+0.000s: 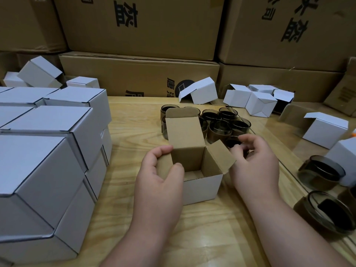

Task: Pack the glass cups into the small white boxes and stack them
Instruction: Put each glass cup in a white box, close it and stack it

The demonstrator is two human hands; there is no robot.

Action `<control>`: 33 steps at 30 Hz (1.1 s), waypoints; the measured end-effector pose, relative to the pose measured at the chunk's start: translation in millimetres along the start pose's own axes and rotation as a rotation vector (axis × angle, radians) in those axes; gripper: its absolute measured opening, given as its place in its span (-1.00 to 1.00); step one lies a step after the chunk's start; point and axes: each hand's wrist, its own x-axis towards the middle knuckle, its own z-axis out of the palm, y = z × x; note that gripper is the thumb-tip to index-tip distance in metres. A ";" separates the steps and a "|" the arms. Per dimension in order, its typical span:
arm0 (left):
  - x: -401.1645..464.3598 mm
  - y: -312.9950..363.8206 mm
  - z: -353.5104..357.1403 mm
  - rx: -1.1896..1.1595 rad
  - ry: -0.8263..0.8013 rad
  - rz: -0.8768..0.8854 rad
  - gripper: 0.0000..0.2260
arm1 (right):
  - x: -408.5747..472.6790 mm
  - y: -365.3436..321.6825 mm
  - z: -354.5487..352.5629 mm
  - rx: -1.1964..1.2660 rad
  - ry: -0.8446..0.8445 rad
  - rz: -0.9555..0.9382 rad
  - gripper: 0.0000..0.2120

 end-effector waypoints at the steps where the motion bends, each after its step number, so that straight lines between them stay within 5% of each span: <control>1: 0.1 0.0 0.2 -0.004 0.002 0.000 -0.71 | -0.4 -1.0 0.2 -0.025 0.016 -0.019 -0.88; 4: -0.3 0.6 0.9 -0.035 0.011 0.001 -0.74 | -0.2 -1.6 0.6 -0.133 -0.015 -0.013 -0.84; 9: -0.3 -0.3 0.1 -0.039 0.012 -0.007 -0.73 | 1.2 -2.3 1.8 -0.341 -0.307 0.079 -0.78; 20: -0.8 2.6 2.1 -0.049 0.018 0.003 -0.70 | 0.4 -7.9 -6.0 0.295 0.157 0.033 -0.83; 33: -1.1 6.9 2.7 -0.055 0.114 0.043 -0.63 | -7.2 -22.1 -8.8 0.419 0.116 -0.164 -0.65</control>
